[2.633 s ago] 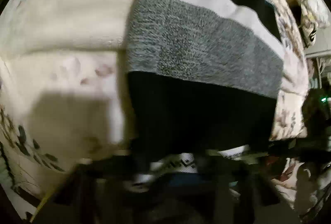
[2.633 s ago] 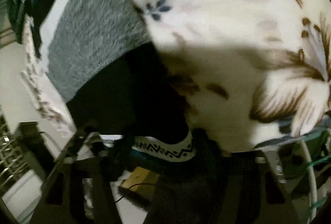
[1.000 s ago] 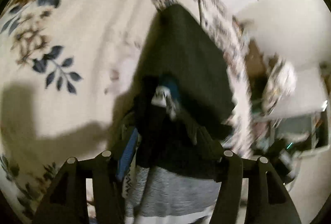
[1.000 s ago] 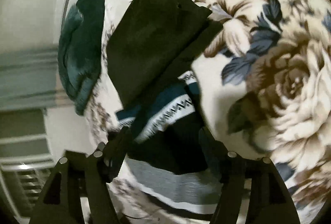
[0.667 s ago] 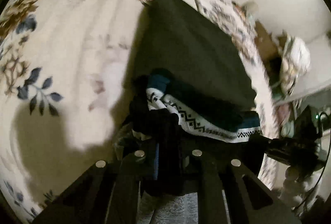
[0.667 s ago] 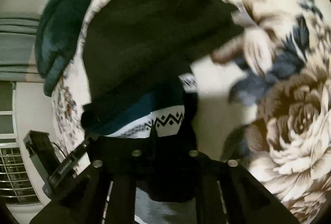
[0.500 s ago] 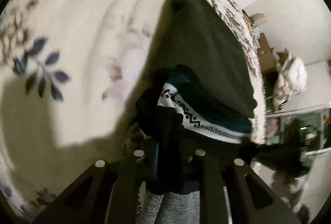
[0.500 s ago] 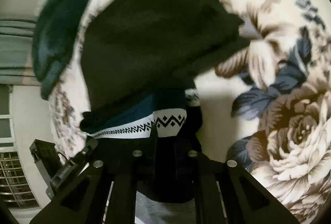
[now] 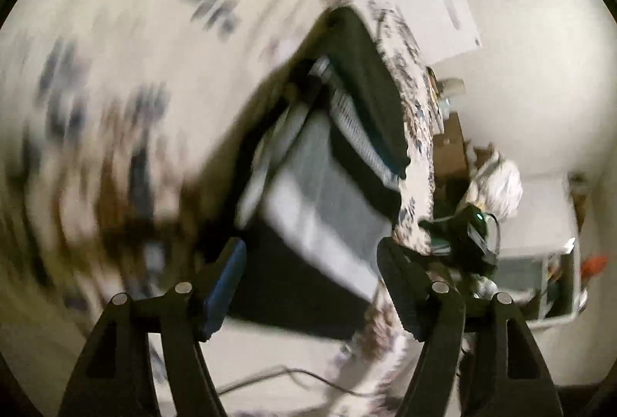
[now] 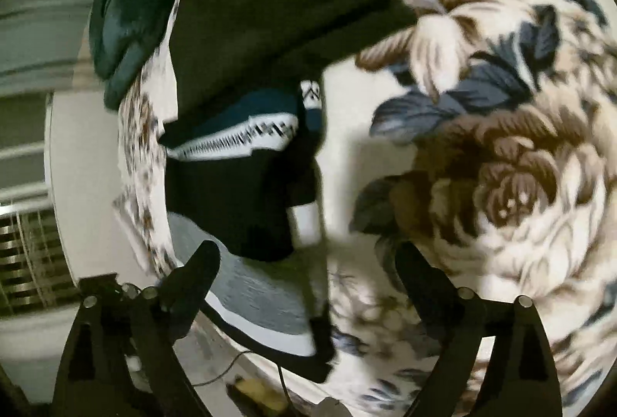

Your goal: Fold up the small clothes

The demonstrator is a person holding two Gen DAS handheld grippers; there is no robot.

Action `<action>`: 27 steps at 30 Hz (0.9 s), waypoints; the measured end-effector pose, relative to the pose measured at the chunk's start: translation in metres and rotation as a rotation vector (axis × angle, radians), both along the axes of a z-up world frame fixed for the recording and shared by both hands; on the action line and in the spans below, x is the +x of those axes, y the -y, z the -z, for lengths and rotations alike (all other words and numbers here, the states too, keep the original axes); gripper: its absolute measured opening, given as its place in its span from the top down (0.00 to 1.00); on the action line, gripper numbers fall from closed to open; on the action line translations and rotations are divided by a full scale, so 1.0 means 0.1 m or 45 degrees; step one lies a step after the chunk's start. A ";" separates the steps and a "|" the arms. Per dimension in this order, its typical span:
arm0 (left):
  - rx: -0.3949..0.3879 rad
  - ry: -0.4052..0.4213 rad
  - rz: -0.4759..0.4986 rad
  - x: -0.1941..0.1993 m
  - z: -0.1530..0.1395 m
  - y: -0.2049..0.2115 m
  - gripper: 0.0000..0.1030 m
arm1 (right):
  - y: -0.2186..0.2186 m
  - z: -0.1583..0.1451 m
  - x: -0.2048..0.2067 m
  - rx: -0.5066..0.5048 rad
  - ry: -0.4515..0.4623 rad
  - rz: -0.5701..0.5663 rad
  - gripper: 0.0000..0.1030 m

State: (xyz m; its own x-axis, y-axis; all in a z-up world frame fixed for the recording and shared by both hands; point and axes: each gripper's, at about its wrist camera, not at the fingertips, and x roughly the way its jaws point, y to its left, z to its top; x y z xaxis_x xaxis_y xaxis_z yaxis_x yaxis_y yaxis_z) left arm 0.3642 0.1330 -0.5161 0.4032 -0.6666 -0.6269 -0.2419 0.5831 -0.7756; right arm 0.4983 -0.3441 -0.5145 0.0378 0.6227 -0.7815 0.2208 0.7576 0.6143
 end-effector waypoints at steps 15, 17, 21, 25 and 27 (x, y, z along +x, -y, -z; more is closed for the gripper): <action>-0.253 -0.050 -0.435 -0.14 0.87 0.62 0.22 | -0.53 0.82 0.92 0.324 -0.040 -0.207 0.00; -0.245 -0.046 -0.480 -0.18 0.84 0.63 0.23 | -0.60 0.85 0.97 0.319 -0.035 -0.212 0.01; -0.240 -0.057 -0.531 -0.20 0.79 0.61 0.33 | -0.76 0.87 0.98 0.253 -0.030 -0.242 0.62; -0.283 -0.058 -0.479 -0.32 0.71 0.56 0.35 | -0.76 0.80 0.88 0.266 -0.027 -0.201 0.68; -0.283 -0.032 -0.432 -0.49 0.63 0.52 0.32 | -0.73 0.79 0.86 0.276 -0.046 -0.192 0.61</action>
State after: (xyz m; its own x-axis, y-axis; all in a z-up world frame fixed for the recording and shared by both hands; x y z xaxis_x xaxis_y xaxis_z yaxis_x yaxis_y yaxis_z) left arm 0.3150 0.0812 -0.5794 0.6100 -0.6190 -0.4947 -0.4119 0.2856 -0.8653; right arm 0.5848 -0.2713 -0.5933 -0.0934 0.7722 -0.6285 0.1400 0.6352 0.7596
